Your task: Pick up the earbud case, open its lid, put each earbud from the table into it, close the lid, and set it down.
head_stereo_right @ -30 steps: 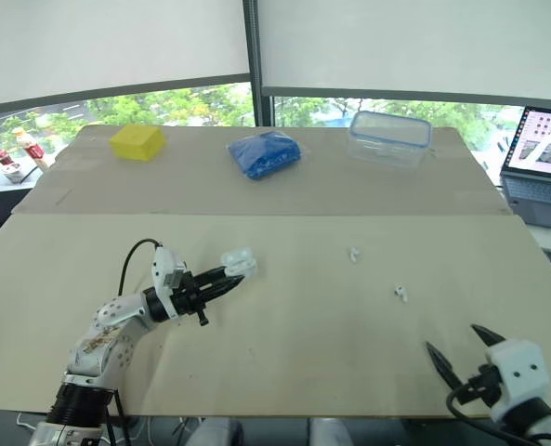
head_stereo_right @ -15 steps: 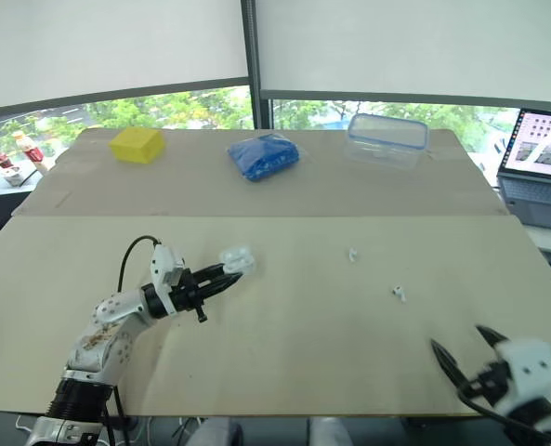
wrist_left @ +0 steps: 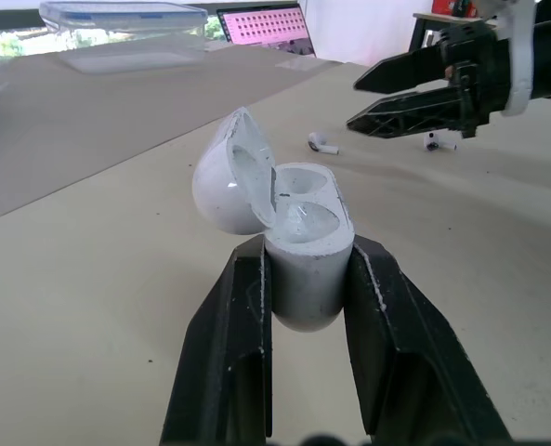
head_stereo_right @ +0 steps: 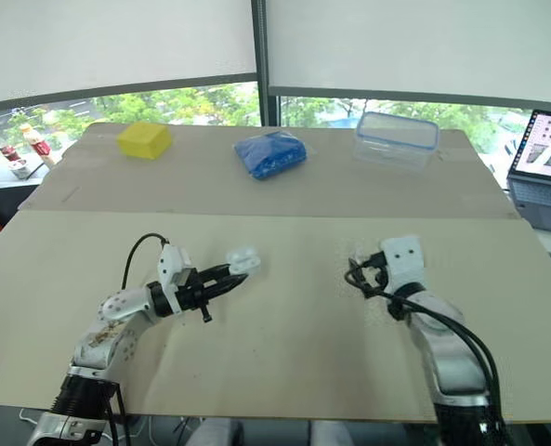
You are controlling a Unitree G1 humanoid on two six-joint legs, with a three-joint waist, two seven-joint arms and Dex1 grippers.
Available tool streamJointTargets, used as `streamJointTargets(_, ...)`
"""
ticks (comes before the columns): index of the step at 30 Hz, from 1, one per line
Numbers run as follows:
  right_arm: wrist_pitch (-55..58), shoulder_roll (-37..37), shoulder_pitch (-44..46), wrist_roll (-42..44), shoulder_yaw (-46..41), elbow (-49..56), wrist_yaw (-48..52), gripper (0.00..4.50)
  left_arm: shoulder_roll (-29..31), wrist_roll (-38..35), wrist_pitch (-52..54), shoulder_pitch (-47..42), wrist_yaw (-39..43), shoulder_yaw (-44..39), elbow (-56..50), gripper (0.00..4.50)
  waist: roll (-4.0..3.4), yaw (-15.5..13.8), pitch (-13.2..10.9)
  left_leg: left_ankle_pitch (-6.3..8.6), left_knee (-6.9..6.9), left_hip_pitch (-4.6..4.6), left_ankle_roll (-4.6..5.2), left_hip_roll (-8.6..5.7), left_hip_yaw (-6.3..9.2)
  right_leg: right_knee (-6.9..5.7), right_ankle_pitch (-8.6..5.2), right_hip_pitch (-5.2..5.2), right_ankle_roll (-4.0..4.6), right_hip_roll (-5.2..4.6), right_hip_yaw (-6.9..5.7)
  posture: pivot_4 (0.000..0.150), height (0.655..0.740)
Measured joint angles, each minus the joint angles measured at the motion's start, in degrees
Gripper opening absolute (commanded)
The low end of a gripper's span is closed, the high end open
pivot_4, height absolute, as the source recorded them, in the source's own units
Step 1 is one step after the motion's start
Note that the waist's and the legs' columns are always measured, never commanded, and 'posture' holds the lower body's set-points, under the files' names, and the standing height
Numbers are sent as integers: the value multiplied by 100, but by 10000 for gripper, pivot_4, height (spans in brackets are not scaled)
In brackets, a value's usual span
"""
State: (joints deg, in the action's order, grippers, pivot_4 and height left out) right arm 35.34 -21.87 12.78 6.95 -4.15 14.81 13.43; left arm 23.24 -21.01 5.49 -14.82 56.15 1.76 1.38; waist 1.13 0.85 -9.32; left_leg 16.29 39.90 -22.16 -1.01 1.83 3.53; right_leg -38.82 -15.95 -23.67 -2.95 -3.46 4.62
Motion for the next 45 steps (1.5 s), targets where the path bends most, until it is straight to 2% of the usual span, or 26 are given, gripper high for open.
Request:
streamJointTargets(3,67,291,428,-174,149,-462,-291,45000,-29,65,-173,-6,43,32,87,5688,0,18,0,-3,1,-24,-3,0,-2,-22,2,-44,4,2,4,1500,6859)
streamJointTargets(7,73,464,647,-369,216,-975,-551,45000,-50,73,-400,0,138,53,345,5688,-1,21,0,-3,2,-28,-4,0,-2,-26,2,-50,4,2,3,1500,6859)
streamJointTargets(15,112,939,810,-322,-41,-1219,-869,45000,-47,80,-583,1,209,56,536,5688,-2,61,1,-3,2,-25,-4,2,-3,-28,2,-48,4,4,4,1500,6859)
streamJointTargets(19,280,1126,856,-175,-149,-1219,-872,33436,-47,93,-605,1,212,65,574,5688,-2,95,2,-3,1,-24,-4,3,-2,-29,2,-48,4,4,3,1500,6859)
streamJointTargets(28,411,1113,894,-129,-203,-1197,-824,3109,-50,135,-606,-14,212,118,583,5688,-1,158,2,-3,0,-23,-4,4,-2,-29,2,-47,4,5,3,1500,6859)
streamJointTargets(34,712,797,748,0,39,-799,-239,3084,-48,137,-586,-9,198,137,567,5688,-2,166,2,-3,-2,-24,-3,4,-2,-28,2,-49,4,5,3,1500,6859)
streamJointTargets(37,755,182,534,188,384,-464,582,3084,-41,136,-542,21,181,140,479,5688,-2,164,2,-3,-2,-27,-3,2,-2,-24,2,-49,4,3,3,1500,6859)
streamJointTargets(39,647,-477,352,363,612,-184,1353,3084,-29,131,-515,90,161,137,346,5688,-4,144,0,-3,1,-30,-3,1,-2,-16,1,-47,3,1,3,1500,6859)
streamJointTargets(42,253,-1392,147,666,619,189,2530,3084,10,114,-399,214,134,131,205,5688,-4,144,-2,-2,1,-30,-3,2,-2,-14,1,-44,1,2,2,1500,6859)
streamJointTargets(45,-384,-2007,-80,1019,520,454,3623,3084,58,78,-310,333,112,135,-26,5688,-2,154,-3,-2,0,-25,-3,6,0,-14,1,-40,2,6,0,1500,6859)
